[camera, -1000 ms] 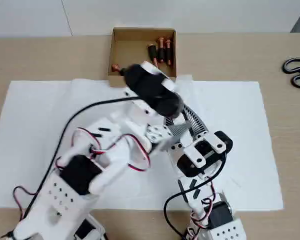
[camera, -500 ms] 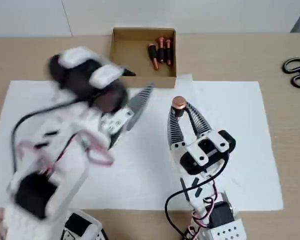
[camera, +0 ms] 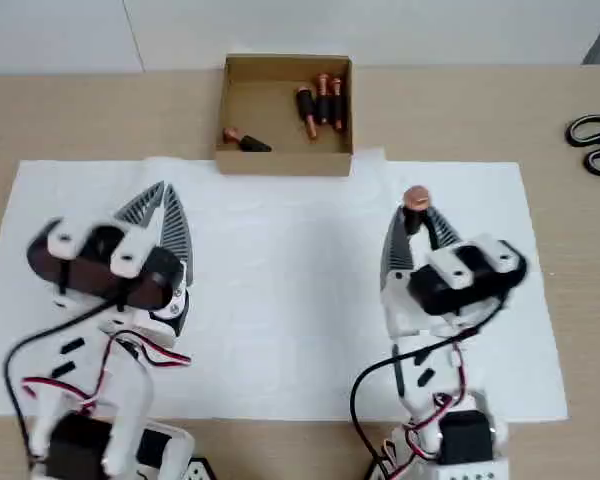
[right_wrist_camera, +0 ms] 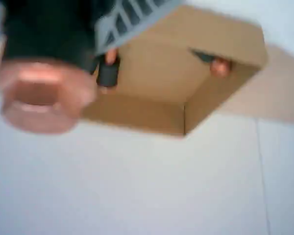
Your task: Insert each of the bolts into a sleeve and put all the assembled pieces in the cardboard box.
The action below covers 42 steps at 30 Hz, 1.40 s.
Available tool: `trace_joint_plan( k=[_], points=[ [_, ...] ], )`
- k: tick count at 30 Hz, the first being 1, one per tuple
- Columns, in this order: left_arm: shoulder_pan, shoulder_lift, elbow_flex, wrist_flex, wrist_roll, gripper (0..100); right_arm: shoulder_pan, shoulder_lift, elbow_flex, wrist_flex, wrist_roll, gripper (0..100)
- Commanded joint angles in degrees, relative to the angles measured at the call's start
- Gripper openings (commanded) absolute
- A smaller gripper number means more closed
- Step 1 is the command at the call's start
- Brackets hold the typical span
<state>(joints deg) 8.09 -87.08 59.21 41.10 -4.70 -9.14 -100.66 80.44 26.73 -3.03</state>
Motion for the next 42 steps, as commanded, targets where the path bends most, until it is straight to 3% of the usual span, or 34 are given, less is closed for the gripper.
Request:
trace_joint_plan(
  k=[1, 5, 9, 18, 23, 33, 42],
  points=[
    [-2.2, -8.5, 10.2, -7.0, -0.1, 1, 0.3, 5.9, -13.6, 4.7, -1.0, 0.3],
    [-2.1, -17.4, 16.7, -8.4, -0.2, 1, 0.3, 20.8, -24.5, 8.9, -0.9, 0.3],
    [-2.5, -16.7, 17.8, -8.3, 0.0, 1, 0.3, 40.2, -32.3, 8.4, -0.8, 0.3],
    [-2.1, -16.7, 19.0, -8.3, 0.0, 1, 0.0, 85.7, -56.4, -8.4, -0.7, 0.3],
    [-2.2, -16.7, 19.0, -8.3, 0.0, 1, -0.9, 106.0, -73.9, -10.8, -0.9, 0.3],
    [-2.1, -16.7, 19.0, -8.3, -0.2, 1, -7.3, 135.2, -106.9, -10.7, -0.6, 0.3],
    [-2.1, -16.7, 21.2, -8.3, -0.2, 1, -7.7, 153.6, -123.3, -10.7, -0.1, 0.5]
  ],
)
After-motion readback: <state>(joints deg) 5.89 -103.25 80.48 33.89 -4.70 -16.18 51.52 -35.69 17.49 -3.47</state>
